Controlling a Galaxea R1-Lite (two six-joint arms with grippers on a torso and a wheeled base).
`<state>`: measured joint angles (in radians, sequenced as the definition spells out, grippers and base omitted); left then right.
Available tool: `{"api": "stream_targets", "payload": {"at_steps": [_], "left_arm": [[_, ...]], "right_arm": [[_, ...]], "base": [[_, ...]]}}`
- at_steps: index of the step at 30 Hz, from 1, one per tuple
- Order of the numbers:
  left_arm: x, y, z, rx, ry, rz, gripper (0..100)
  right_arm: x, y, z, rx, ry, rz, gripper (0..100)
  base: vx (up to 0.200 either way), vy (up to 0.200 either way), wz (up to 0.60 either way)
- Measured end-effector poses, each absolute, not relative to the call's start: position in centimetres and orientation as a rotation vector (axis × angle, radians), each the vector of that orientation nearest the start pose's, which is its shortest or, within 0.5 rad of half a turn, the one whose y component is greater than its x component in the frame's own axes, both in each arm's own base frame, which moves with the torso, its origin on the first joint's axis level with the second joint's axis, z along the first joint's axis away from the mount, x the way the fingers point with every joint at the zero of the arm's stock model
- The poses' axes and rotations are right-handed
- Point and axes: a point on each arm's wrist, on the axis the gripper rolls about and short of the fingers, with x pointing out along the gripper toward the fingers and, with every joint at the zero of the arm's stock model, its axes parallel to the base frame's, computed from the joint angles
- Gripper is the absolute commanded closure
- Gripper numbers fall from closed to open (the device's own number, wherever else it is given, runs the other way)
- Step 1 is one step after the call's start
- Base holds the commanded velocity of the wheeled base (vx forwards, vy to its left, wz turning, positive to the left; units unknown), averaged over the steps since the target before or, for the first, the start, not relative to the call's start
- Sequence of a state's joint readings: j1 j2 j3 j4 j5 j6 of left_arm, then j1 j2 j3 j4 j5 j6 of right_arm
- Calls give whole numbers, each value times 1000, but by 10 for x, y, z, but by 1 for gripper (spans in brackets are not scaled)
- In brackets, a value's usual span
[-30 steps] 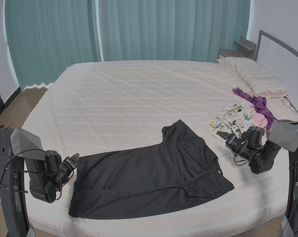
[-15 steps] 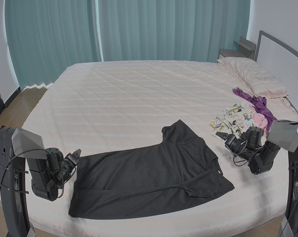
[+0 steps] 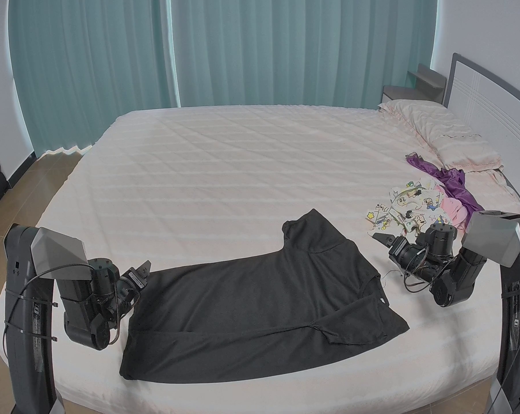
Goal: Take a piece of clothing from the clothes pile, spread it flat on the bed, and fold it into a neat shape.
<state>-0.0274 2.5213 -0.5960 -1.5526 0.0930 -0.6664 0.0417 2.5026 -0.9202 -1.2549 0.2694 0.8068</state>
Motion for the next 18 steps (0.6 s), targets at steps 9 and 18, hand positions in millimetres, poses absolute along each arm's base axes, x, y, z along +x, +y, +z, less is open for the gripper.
{"api": "stream_targets", "payload": {"at_steps": [9, 18], "left_arm": [[355, -7, -67, -602, 345, 201, 0], [358, -8, -75, -607, 363, 170, 100]], "right_arm": [[410, 24, -30, 830, 437, 160, 0], [410, 24, -31, 826, 438, 160, 0]], "base": [[0, 0, 0], [0, 0, 0]]}}
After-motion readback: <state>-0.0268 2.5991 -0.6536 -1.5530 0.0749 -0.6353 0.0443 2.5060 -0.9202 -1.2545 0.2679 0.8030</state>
